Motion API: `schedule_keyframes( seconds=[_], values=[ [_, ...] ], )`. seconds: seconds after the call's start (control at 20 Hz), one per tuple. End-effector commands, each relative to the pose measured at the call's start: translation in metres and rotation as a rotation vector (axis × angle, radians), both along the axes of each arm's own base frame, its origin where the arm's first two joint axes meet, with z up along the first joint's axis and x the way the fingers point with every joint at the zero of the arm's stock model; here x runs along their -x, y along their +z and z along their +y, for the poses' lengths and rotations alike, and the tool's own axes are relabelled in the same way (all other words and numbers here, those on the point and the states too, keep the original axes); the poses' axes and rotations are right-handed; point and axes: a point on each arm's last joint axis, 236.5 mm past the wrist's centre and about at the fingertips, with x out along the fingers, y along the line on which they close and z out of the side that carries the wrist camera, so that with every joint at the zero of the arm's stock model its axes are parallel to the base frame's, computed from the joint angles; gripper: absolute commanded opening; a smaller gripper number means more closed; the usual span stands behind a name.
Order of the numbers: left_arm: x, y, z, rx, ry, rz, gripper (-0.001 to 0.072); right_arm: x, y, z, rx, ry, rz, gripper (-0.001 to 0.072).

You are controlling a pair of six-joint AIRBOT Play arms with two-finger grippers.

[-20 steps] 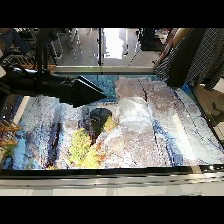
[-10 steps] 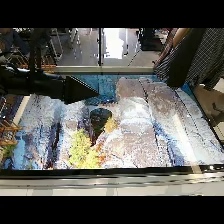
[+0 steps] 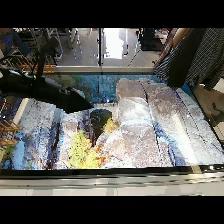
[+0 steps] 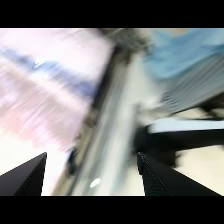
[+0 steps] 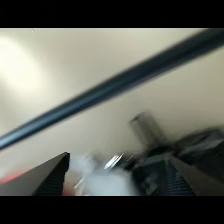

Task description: Fold the clothes and pants, and hang the long-sleeved shirts on hangers.

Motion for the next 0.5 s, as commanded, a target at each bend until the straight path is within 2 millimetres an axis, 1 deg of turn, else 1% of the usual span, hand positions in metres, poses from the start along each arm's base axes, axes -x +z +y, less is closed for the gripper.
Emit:
schedule_keyframes(
  seconds=[0.0, 0.05, 0.1, 0.15, 0.2, 0.25, 0.3, 0.35, 0.4, 0.45],
  values=[
    [-0.068, -0.076, 0.177, -0.684, 0.678, 0.021, 0.0582, -0.168, -0.052, 0.112, -0.105, 0.763, 0.195, 0.0556],
    [-0.073, -0.068, 0.237, -0.829, 0.906, 0.001, 0.0582, -0.21, -0.091, 0.153, -0.14, 0.974, 0.335, 0.049],
    [-0.072, -0.052, 0.287, -0.93, 1.105, -0.037, 0.0582, -0.24, -0.132, 0.191, -0.195, 1.148, 0.46, 0.0477],
    [-0.07, -0.036, 0.321, -0.976, 1.239, -0.075, 0.0582, -0.267, -0.178, 0.233, -0.245, 1.308, 0.596, 0.0445],
    [-0.07, -0.025, 0.338, -0.969, 1.31, -0.103, 0.0582, -0.286, -0.221, 0.264, -0.293, 1.397, 0.722, 0.044],
    [-0.071, -0.017, 0.347, -0.93, 1.359, -0.124, 0.0582, -0.304, -0.267, 0.292, -0.314, 1.438, 0.864, 0.0439],
    [-0.077, -0.007, 0.355, -0.867, 1.425, -0.156, 0.0582, -0.322, -0.308, 0.305, -0.28, 1.406, 1.006, 0.0439],
    [-0.084, 0.004, 0.361, -0.798, 1.485, -0.193, 0.0582, -0.337, -0.335, 0.31, -0.203, 1.344, 1.122, 0.0439],
    [-0.09, 0.01, 0.364, -0.774, 1.498, -0.228, 0.0582, -0.351, -0.352, 0.31, -0.104, 1.276, 1.21, 0.0439],
    [-0.094, 0.013, 0.365, -0.763, 1.5, -0.251, 0.0582, -0.367, -0.358, 0.307, 0.017, 1.2, 1.271, 0.0438]
  ],
)
